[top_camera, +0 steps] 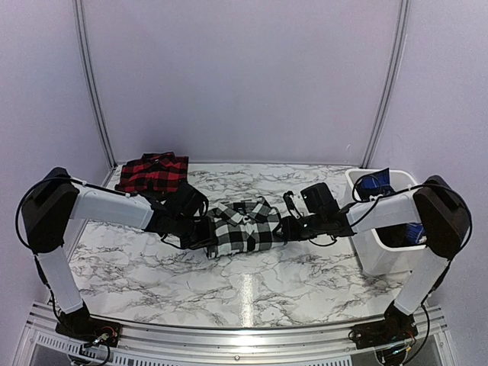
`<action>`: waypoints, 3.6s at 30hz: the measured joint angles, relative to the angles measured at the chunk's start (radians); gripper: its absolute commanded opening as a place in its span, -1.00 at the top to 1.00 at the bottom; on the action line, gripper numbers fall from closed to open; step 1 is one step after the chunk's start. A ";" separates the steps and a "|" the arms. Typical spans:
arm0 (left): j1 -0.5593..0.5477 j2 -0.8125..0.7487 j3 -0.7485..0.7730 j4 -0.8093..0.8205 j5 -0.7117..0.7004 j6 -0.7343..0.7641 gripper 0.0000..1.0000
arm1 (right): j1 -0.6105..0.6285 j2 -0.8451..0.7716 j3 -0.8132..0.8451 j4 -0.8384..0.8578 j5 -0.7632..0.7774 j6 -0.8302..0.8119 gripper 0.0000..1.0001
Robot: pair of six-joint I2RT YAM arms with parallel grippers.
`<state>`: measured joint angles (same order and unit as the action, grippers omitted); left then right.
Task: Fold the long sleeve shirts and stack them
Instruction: Move the square-folded shirt to the center of the board, then adjust the square-folded shirt at the center of the board.
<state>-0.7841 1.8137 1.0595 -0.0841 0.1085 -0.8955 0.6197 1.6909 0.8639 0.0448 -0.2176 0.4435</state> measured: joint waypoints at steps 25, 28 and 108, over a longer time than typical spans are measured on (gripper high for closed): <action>0.021 -0.360 -0.326 -0.109 -0.040 0.047 0.45 | 0.306 -0.113 -0.010 -0.184 0.145 0.172 0.01; 0.066 -0.373 -0.304 -0.127 -0.043 0.066 0.39 | 0.267 -0.110 0.019 -0.180 0.153 0.151 -0.02; 0.152 -0.065 -0.022 -0.180 -0.148 0.159 0.46 | 0.115 0.213 0.289 -0.091 0.097 0.048 0.45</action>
<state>-0.6323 1.7489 1.0378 -0.2646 -0.0391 -0.7364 0.7349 1.9038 1.1530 -0.0463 -0.1211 0.4919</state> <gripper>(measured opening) 0.278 0.280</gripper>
